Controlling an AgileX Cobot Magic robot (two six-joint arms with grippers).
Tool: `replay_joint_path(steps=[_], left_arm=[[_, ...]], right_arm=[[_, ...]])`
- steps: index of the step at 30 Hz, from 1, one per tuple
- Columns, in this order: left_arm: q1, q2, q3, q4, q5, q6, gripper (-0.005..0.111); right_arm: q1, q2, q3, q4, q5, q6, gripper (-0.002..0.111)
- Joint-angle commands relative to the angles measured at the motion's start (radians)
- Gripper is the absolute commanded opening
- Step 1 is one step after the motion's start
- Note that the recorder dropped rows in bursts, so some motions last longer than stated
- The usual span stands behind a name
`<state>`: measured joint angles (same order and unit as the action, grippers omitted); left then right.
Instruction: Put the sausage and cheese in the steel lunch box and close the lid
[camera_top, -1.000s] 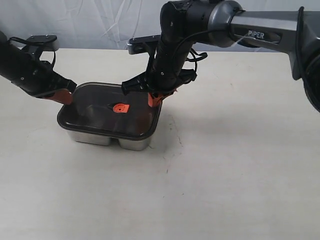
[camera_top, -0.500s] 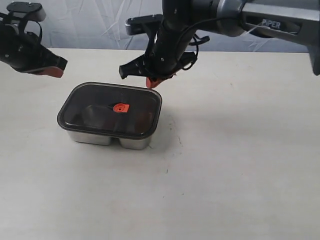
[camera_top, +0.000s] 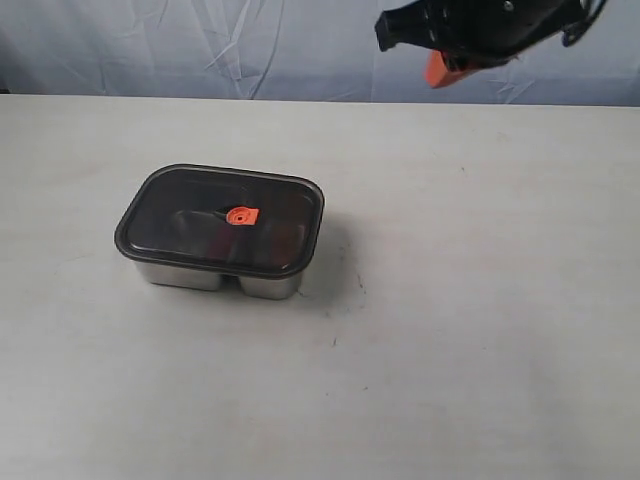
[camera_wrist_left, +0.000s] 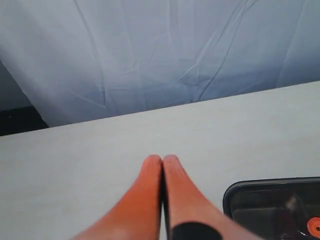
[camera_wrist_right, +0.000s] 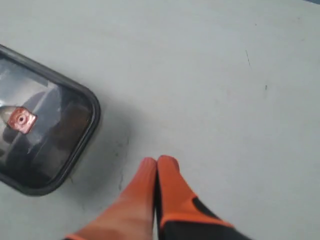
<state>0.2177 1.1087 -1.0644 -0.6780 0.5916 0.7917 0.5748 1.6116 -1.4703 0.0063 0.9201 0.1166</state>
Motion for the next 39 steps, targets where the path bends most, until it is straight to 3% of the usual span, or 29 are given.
replay_joint_path(steps=[1,5,7,10,11,15,28,32,39], left_arm=[[0.004,-0.148,0.081,0.004,0.034,0.004,0.0],[0.004,-0.225,0.107,0.0,0.139,-0.017,0.0],[0.001,-0.247,0.119,-0.099,0.291,-0.167,0.0],[-0.008,-0.247,0.159,-0.375,0.215,-0.034,0.0],[-0.009,-0.247,0.162,-0.404,0.183,0.044,0.0],[-0.009,-0.247,0.162,-0.303,0.062,0.262,0.0],[-0.009,-0.247,0.162,-0.22,0.001,0.265,0.0],[-0.009,-0.247,0.162,-0.202,-0.011,0.265,0.0],[-0.009,-0.247,0.162,-0.202,-0.023,0.265,0.0]], right_arm=[[-0.004,-0.207,0.265,0.014,-0.15,-0.009,-0.001],[-0.004,-0.352,0.446,0.039,-0.278,-0.009,-0.001],[-0.004,-0.404,0.492,0.061,-0.273,-0.009,-0.001],[-0.004,-0.448,0.518,0.076,-0.269,-0.009,-0.001],[-0.004,-0.453,0.518,0.076,-0.269,-0.009,-0.001],[-0.004,-0.462,0.518,0.09,-0.293,-0.009,-0.001],[-0.021,-0.503,0.518,0.096,-0.297,-0.009,-0.001],[-0.112,-0.606,0.558,0.034,-0.337,-0.015,-0.001],[-0.421,-0.871,0.821,-0.006,-0.587,-0.013,-0.001]])
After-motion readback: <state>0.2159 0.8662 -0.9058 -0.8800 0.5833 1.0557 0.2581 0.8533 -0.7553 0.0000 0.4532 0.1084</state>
